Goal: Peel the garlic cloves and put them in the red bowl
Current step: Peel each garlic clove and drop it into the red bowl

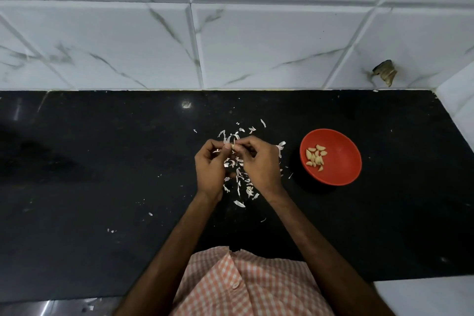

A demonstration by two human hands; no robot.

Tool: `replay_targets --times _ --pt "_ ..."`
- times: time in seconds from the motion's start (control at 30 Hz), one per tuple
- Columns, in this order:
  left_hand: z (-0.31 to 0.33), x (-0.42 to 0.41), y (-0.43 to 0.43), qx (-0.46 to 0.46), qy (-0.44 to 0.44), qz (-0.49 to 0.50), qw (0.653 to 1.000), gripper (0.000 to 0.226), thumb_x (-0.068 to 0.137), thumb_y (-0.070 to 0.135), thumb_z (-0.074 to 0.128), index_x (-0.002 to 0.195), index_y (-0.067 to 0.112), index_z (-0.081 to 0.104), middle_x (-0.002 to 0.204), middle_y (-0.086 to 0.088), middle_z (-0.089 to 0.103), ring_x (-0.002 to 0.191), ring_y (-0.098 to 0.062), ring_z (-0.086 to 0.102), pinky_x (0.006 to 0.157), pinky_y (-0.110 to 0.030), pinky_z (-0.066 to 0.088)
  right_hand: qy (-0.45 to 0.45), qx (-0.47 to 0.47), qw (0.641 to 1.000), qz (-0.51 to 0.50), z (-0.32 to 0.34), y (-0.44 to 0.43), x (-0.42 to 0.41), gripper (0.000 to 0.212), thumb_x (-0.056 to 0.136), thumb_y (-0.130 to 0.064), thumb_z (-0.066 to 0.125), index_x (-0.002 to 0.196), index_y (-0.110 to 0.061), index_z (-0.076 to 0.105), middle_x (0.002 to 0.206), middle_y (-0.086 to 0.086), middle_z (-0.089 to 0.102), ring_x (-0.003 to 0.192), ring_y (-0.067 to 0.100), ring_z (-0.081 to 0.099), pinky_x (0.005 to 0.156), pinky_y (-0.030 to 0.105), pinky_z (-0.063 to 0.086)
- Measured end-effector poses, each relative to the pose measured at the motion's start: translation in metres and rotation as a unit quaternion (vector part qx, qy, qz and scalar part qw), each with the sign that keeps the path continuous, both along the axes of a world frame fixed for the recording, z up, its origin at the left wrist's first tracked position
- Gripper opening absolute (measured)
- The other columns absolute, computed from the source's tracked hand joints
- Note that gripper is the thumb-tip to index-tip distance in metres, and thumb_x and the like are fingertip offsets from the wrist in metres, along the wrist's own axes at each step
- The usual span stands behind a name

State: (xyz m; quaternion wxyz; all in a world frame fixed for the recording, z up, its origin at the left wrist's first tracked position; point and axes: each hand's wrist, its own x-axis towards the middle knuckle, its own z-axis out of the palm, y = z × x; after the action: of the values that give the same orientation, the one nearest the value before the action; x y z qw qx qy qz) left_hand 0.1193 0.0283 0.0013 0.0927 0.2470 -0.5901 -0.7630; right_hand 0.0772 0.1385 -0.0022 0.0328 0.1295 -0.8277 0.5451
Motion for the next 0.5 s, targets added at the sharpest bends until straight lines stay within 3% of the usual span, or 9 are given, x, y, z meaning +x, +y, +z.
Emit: replay_targets --times 0.13,0.3,0.5 --pt "0.001 -0.004 -0.003 0.079 -0.035 -0.012 0.996 0.018 0.101 0.009 0.057 0.083 0.01 0.059 0.082 -0.009 0.068 0.077 -0.018 0.066 0.054 -0.033 0.051 -0.012 -0.028 0.999 -0.013 0.0 -0.002 0.003 0.005 0.089 -0.007 0.075 0.093 -0.009 0.077 0.085 -0.004 0.076 0.081 0.008 0.072 0.075 0.036 0.061" --pt "-0.001 -0.003 -0.005 0.101 -0.032 -0.045 0.993 0.018 0.104 0.018 0.054 0.091 0.008 0.063 0.088 -0.011 0.068 0.081 -0.019 0.066 0.053 -0.035 0.057 -0.061 -0.065 0.996 -0.015 0.001 0.001 0.001 0.005 0.088 -0.007 0.076 0.093 -0.009 0.076 0.084 -0.004 0.075 0.079 0.013 0.073 0.076 0.043 0.061" --pt "-0.012 -0.005 -0.004 -0.043 -0.019 -0.044 0.998 0.024 0.106 0.025 0.052 0.101 0.004 0.063 0.094 -0.025 0.064 0.084 -0.023 0.061 0.058 -0.043 0.06 -0.087 -0.087 0.992 -0.028 0.002 0.002 0.0 0.012 0.085 -0.006 0.079 0.096 -0.009 0.075 0.088 -0.002 0.076 0.085 0.014 0.074 0.082 0.042 0.061"
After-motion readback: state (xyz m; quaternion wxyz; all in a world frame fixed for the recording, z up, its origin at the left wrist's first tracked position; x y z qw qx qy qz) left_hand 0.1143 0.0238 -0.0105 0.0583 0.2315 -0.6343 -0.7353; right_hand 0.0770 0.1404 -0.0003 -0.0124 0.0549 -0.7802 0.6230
